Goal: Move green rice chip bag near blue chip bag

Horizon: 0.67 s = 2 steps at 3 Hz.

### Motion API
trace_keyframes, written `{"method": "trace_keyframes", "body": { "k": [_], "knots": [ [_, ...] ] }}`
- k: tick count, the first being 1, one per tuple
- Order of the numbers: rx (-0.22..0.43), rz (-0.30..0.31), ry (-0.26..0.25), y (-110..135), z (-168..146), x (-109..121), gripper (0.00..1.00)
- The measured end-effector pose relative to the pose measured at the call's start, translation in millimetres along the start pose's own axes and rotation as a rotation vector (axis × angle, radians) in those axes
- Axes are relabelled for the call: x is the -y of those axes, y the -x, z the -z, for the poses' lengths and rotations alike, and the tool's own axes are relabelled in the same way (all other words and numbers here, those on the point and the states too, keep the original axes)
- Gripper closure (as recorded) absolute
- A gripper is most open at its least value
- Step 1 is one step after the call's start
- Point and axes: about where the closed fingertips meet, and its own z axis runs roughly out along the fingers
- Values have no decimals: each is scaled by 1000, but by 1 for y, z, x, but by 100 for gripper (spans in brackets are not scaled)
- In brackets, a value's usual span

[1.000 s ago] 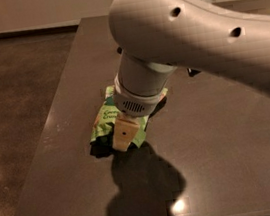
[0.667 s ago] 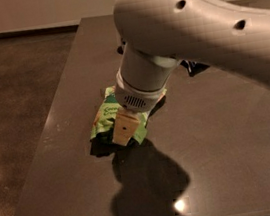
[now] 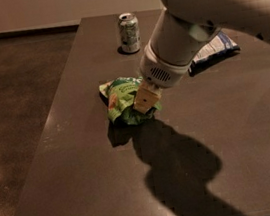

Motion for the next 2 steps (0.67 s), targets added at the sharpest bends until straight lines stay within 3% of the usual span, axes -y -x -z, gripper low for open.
{"method": "trace_keyframes", "body": {
  "k": [2],
  "knots": [
    [-17,-94,-125,-61,36,80,100]
  ]
}}
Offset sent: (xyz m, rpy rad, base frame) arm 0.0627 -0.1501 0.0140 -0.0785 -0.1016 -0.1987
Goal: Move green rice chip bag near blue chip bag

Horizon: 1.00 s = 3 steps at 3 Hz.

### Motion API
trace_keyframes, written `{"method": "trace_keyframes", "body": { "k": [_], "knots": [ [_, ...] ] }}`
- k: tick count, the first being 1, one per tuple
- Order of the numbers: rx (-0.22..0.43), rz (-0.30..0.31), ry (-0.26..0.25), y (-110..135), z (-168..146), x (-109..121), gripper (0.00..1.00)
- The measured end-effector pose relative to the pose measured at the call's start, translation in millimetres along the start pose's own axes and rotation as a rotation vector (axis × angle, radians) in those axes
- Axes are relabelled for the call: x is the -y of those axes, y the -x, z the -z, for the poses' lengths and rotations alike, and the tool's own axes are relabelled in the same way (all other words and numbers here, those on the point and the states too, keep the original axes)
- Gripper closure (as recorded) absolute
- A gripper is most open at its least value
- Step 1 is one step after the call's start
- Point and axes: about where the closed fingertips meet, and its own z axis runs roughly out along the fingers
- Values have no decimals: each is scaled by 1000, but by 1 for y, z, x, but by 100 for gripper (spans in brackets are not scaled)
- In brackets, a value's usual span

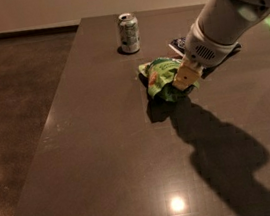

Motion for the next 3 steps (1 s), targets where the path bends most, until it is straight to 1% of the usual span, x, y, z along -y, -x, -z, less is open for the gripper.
{"method": "trace_keyframes", "body": {
  "k": [1,2,3],
  "knots": [
    [-18,45,-9,-25,-6,33,97],
    [-22,80,-12,-36,-11,49,74],
    [-33,87,-21,-49,-11,61,51]
  ]
}}
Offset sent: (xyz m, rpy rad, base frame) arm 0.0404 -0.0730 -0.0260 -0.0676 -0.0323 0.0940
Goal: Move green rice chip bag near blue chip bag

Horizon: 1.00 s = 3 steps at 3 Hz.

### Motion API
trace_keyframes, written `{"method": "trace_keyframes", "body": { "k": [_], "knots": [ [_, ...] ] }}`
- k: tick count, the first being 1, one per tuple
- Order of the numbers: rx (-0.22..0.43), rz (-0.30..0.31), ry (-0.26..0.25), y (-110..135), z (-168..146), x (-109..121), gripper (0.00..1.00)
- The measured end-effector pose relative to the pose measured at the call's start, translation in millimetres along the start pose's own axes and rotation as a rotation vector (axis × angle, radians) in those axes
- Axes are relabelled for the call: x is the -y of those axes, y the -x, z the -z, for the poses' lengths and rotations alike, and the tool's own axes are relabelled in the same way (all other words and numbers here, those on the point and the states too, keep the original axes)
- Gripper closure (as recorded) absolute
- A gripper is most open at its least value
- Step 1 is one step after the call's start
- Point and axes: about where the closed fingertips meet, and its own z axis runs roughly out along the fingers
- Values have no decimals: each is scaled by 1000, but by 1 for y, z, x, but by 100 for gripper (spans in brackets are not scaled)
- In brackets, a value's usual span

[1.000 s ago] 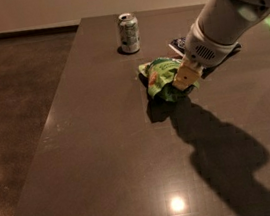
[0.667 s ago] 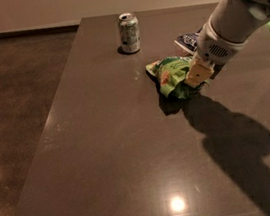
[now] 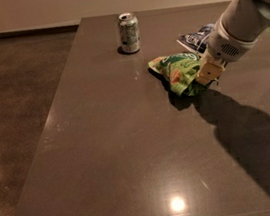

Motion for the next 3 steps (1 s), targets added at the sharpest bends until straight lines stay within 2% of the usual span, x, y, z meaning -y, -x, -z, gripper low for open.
{"method": "trace_keyframes", "body": {
  "k": [1,2,3],
  "knots": [
    [-24,-10,-19,-16,3,6,28],
    [-24,-30,-19,-35,8,9,0],
    [-24,-30,-19,-35,8,9,0]
  ]
}}
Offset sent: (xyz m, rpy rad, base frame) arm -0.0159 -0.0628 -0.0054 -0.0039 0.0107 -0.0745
